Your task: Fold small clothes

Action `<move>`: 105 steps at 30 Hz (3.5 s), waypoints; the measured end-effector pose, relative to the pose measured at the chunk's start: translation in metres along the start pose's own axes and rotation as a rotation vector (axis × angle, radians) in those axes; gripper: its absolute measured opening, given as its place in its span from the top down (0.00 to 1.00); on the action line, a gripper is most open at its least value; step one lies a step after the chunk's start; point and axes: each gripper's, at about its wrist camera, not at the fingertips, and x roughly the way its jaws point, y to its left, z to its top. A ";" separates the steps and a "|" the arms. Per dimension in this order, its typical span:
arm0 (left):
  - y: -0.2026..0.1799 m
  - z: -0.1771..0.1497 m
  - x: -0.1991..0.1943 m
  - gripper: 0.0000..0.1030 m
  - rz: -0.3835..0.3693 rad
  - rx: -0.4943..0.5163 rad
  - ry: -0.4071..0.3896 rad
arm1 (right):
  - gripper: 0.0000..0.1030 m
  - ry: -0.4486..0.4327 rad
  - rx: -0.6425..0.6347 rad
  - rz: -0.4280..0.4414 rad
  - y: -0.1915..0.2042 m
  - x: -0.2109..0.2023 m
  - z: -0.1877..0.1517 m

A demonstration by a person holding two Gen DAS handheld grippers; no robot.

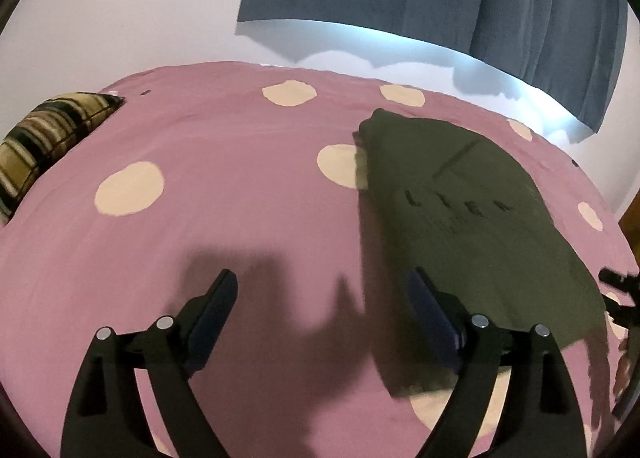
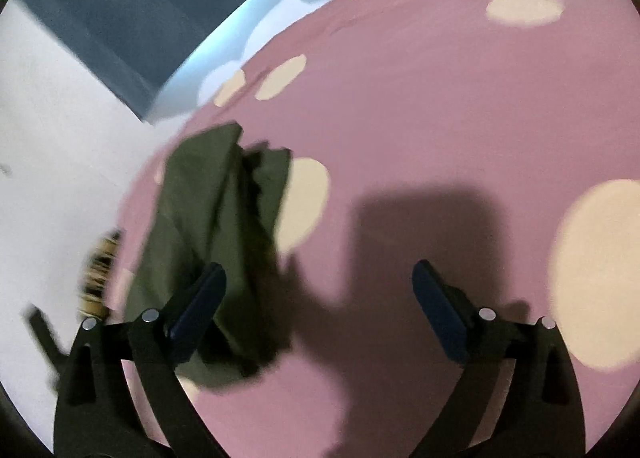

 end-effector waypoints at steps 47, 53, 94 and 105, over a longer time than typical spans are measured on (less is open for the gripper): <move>-0.058 -0.065 -0.059 0.16 0.033 0.099 -0.055 | 0.07 -0.088 -0.305 -0.185 0.094 -0.021 -0.119; -0.059 -0.066 -0.061 0.16 0.040 0.095 -0.064 | 0.07 -0.076 -0.304 -0.185 0.095 -0.020 -0.122; -0.061 -0.067 -0.059 0.16 0.110 0.092 -0.044 | 0.07 -0.022 -0.300 -0.183 0.101 -0.016 -0.133; -0.063 -0.070 -0.063 0.11 0.135 0.093 -0.091 | 0.07 -0.010 -0.300 -0.183 0.102 -0.014 -0.135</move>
